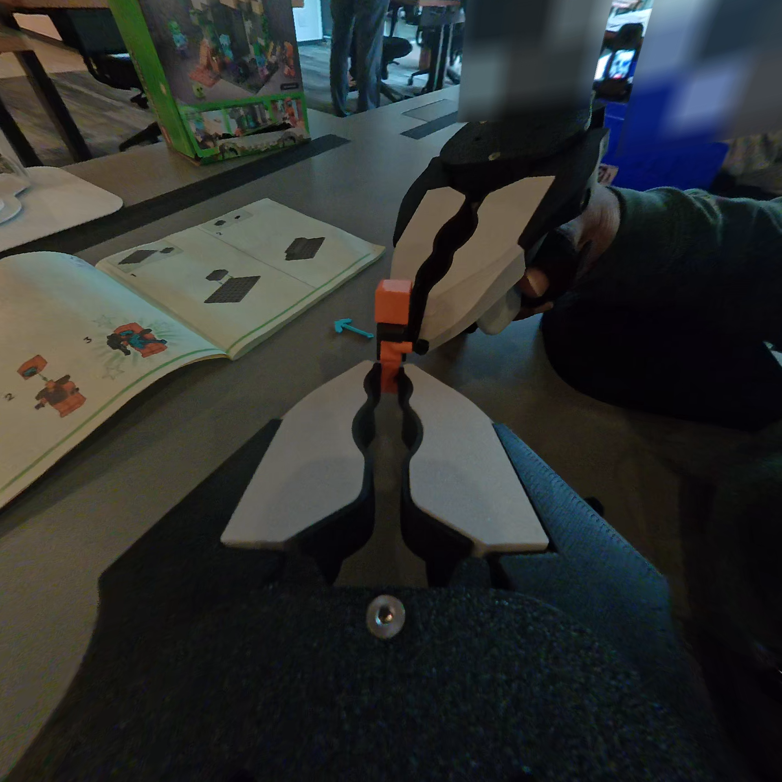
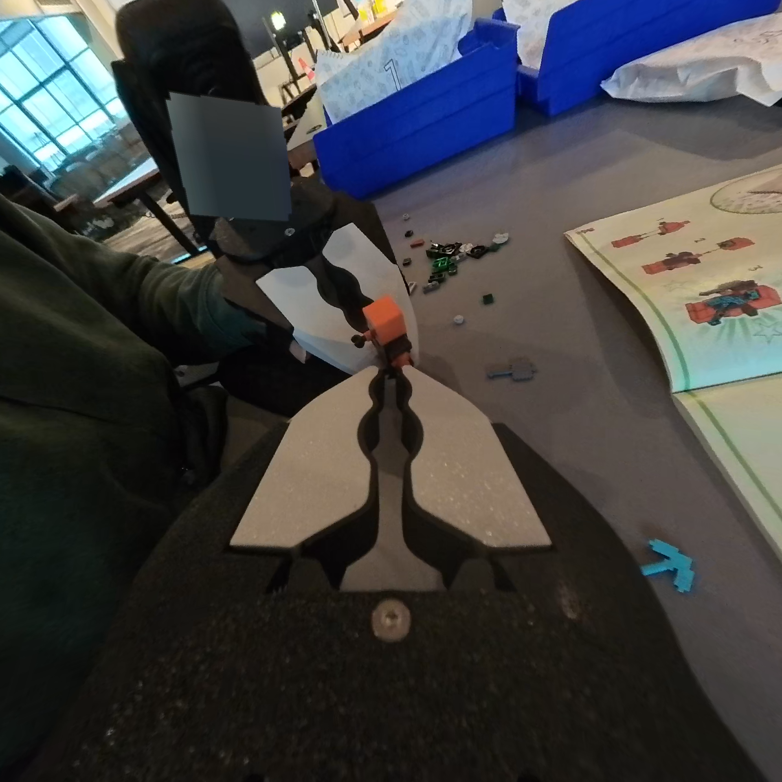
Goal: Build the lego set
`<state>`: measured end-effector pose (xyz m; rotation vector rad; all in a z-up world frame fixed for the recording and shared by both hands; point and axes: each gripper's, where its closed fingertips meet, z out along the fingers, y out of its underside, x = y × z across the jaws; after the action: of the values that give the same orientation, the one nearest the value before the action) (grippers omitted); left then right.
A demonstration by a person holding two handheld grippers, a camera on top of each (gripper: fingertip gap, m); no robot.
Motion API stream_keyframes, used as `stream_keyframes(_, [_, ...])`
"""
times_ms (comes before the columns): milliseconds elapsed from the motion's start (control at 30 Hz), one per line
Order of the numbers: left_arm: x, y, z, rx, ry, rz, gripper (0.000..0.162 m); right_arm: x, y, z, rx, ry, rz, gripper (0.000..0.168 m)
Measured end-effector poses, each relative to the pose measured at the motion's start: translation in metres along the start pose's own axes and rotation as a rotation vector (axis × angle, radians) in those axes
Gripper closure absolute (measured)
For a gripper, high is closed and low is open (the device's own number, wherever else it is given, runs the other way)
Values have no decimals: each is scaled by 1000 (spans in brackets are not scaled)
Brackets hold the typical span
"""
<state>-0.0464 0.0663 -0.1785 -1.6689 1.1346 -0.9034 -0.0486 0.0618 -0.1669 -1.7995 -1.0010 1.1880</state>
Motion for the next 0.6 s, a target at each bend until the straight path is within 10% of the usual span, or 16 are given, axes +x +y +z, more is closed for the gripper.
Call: stream_keyframes(600, [-3, 2, 1, -16, -39, 28, 154, 0, 1, 0, 6, -28, 69, 164])
